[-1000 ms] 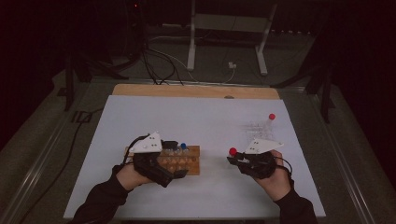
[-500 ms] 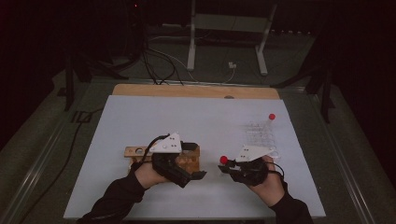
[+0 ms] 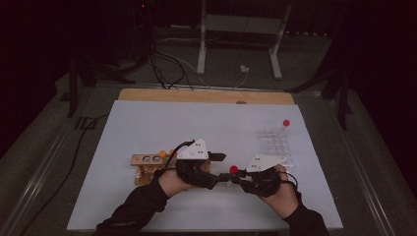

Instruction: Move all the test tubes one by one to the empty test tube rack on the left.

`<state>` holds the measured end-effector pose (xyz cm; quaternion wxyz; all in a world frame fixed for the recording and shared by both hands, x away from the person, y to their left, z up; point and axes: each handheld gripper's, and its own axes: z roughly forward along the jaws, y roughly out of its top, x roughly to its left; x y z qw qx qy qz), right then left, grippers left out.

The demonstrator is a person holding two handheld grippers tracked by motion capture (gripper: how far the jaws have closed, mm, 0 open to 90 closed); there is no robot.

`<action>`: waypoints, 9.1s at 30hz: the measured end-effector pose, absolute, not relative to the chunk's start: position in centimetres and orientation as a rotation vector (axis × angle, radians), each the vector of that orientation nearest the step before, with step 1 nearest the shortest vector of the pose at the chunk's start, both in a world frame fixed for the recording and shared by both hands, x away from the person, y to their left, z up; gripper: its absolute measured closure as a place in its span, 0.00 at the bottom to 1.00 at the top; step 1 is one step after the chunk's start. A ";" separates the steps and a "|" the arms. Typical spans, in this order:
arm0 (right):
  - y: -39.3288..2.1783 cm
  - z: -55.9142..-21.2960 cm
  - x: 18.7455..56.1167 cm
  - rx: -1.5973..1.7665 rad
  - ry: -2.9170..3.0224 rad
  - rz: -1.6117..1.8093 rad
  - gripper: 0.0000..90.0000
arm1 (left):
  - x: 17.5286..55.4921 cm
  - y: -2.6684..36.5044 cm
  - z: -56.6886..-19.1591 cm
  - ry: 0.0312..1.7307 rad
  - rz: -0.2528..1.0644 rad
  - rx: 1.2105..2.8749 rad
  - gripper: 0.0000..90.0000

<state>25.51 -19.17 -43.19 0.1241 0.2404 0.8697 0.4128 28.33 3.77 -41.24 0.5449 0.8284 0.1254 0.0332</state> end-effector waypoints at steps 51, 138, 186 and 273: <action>-20.0 -42.5 26.2 0.805 2.445 1.333 0.25 | 28.7 6.3 -37.6 0.318 0.270 1.982 0.80; -21.2 -41.9 26.1 0.823 2.374 1.457 0.00 | 29.5 21.2 -43.7 0.737 0.423 2.012 0.79; -33.0 -43.1 33.2 1.244 1.999 1.233 0.08 | 26.6 22.8 -43.4 0.613 0.281 1.893 0.01; -26.9 -40.7 33.0 1.019 2.170 1.218 0.82 | 26.2 20.9 -42.2 0.561 0.252 1.922 0.01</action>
